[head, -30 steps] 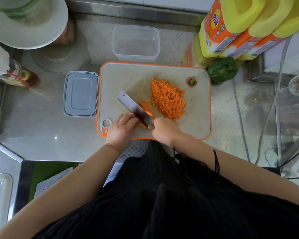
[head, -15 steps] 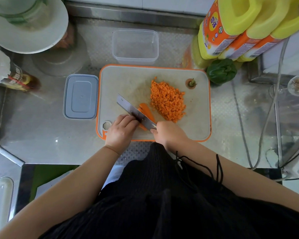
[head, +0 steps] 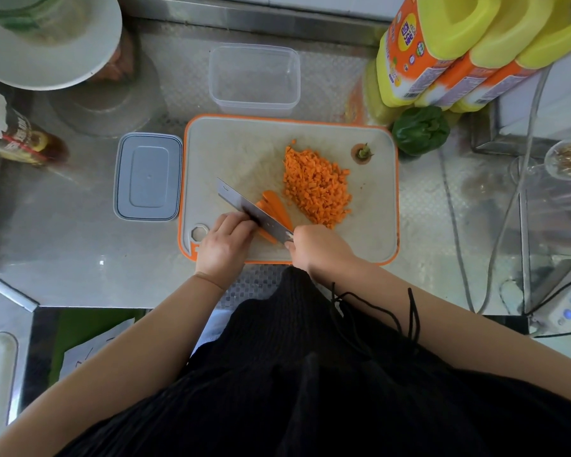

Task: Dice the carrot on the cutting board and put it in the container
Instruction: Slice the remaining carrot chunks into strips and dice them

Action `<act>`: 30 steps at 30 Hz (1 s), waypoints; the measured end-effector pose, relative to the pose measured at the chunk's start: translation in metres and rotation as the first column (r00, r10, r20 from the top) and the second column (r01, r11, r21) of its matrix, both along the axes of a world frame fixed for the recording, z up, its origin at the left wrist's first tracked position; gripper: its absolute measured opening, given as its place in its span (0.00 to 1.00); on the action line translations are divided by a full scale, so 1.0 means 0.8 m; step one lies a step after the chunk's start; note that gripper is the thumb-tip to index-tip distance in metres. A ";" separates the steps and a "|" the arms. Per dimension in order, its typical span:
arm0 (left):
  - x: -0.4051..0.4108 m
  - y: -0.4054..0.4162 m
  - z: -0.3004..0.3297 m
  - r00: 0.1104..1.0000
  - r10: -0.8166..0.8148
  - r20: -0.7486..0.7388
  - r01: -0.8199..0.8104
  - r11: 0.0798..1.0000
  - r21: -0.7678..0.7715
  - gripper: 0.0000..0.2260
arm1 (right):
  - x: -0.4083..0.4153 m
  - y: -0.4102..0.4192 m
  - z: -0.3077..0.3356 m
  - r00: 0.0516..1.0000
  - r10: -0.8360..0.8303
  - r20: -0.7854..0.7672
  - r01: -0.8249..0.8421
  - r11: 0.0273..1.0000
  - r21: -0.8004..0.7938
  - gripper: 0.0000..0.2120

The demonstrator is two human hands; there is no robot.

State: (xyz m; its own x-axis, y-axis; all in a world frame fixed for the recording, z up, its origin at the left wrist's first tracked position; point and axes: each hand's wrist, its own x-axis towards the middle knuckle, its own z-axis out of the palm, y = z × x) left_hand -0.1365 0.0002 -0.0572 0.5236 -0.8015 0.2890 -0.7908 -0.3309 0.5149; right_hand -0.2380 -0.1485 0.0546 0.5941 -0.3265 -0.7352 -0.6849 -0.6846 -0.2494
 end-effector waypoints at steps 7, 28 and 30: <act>0.003 0.003 -0.006 0.999 -0.031 0.017 0.031 0.999 -0.031 0.05 | 0.010 0.003 -0.005 0.998 0.007 -0.069 -0.007 1.000 0.004 0.07; -0.007 0.008 -0.009 0.999 0.012 -0.029 -0.012 1.000 0.009 0.08 | 0.006 0.014 -0.031 1.000 -0.010 0.001 0.010 0.999 -0.045 0.08; -0.007 0.007 -0.007 1.000 0.017 -0.012 -0.017 1.000 0.016 0.09 | 0.007 0.007 -0.031 1.000 -0.025 0.002 0.025 1.000 -0.002 0.14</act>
